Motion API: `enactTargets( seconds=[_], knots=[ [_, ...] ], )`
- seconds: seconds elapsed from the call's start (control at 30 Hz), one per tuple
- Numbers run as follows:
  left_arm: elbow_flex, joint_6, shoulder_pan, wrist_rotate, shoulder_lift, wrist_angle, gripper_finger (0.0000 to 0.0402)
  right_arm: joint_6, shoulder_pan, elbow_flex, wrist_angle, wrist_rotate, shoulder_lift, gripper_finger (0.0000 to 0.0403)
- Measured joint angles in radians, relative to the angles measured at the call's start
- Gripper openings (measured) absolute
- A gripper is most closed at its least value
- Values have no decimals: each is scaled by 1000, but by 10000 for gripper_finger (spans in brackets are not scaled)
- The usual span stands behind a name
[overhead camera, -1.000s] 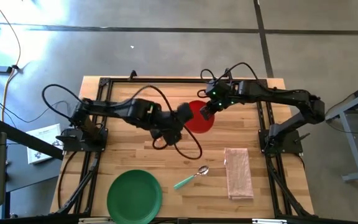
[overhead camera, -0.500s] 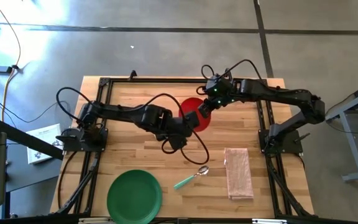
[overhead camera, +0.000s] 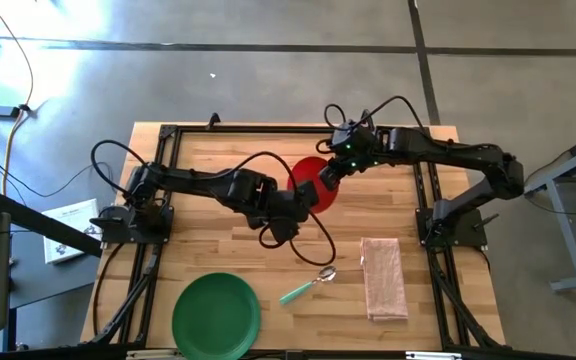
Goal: Set table place
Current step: Put the orange bowl on the green plate
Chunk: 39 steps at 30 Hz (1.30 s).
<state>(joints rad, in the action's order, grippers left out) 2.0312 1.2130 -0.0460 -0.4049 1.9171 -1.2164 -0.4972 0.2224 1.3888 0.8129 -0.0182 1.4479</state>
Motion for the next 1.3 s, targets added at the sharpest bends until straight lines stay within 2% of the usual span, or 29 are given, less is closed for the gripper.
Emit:
enactTargets(
  seconds=[0.17, 0.27, 0.4, 0.5, 0.73, 0.83, 0.93, 1.3],
  knots=[
    [0, -56, 0, -19, 0, -9, 27, 2, 0, 0, 0, -11, 1, 0],
    [0, -77, 0, -25, 0, -23, 10, 9, -1, 0, -2, -6, 1, 0],
    [0, -107, 1, -26, 0, -26, 8, 37, 1, 0, -10, 0, 1, 5],
    [0, -118, 0, -25, 0, -38, 4, 52, 0, 0, -10, 31, 1, 25],
    [3, -114, 1, -40, 0, -27, 1, 59, -1, 14, -4, 100, 3, 100],
    [4, -115, 0, -50, 0, -26, 1, 66, -2, 58, 27, 97, 3, 125],
    [5, -117, 1, -56, -1, -17, 2, 92, -2, 144, 98, 39, 4, 138],
    [5, -151, 0, -30, -3, -44, 1, 136, -1, 448, 376, -120, 2, 142]
  ],
)
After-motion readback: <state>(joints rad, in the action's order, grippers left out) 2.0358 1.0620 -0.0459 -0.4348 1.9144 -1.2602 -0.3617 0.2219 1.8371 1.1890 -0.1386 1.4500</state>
